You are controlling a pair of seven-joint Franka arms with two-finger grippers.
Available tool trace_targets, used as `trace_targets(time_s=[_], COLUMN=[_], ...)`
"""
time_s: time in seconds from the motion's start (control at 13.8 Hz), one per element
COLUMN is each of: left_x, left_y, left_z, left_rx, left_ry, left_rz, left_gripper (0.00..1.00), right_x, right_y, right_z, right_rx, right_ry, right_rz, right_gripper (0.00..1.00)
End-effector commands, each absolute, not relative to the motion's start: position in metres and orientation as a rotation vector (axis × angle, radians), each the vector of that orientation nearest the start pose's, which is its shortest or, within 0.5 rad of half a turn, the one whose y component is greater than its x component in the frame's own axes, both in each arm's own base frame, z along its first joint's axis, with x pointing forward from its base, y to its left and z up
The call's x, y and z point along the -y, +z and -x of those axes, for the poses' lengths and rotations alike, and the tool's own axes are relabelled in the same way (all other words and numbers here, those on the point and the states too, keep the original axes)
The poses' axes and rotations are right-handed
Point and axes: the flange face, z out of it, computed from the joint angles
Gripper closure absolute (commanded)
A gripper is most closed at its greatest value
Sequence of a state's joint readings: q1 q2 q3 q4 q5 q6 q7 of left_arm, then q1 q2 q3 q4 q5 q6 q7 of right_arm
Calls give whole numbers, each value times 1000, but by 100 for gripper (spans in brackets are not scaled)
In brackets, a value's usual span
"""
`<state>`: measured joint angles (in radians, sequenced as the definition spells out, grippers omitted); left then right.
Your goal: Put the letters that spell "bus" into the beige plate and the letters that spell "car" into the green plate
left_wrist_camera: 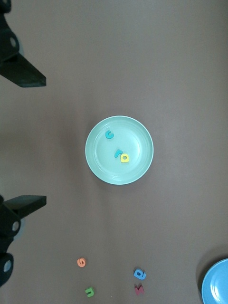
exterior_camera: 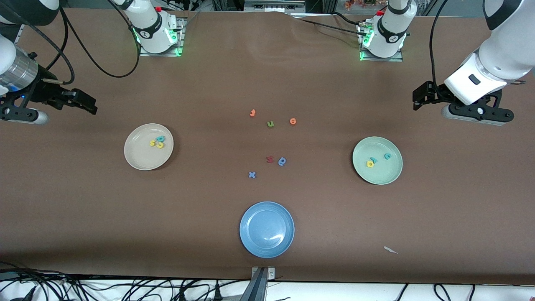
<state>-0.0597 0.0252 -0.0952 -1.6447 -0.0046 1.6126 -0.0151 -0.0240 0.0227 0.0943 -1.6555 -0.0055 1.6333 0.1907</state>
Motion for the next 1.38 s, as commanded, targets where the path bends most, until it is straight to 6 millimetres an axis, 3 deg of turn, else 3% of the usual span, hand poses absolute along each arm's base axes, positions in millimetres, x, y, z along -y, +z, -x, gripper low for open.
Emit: trace_targets(time_s=[0.0,0.22,0.43,0.72,1.3], left_x=[89,89,89,89,89], left_y=[583,583,583,583,583], left_z=[-554,-554,-554,-554,-554], left_rx=[-216,-213,-213,-213,-213], left_ry=[96,96,99,99,99], left_rz=[3160,3160,3160,3160,3160], left_gripper=[0,0,0,0,0], right_x=[-38,-40,-43,-44,-50], right_y=[585,589,582,587,588], right_z=[-553,-546,-553,-567,-569], right_rx=[-160,-97,-77,-69,-65], right_ry=[95,121,135,186,152], right_rz=[3130,3138,3137,3128,3135], right_gripper=[1,1,0,0,0])
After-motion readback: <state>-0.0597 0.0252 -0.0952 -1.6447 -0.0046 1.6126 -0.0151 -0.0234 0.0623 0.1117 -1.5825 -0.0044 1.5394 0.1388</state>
